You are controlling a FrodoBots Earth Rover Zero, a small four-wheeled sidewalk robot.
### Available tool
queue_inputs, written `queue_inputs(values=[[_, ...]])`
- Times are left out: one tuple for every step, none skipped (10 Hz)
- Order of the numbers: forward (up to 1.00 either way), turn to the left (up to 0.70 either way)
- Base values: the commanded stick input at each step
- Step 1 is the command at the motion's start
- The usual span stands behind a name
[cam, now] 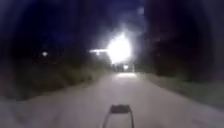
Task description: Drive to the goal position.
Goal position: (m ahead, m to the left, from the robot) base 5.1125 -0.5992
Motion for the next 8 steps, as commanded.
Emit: queue_inputs(values=[[1.0,0.0],[1.0,0.0],[1.0,0.0],[1.0,0.0],[1.0,0.0],[1.0,0.0],[1.0,0.0],[1.0,0.0]])
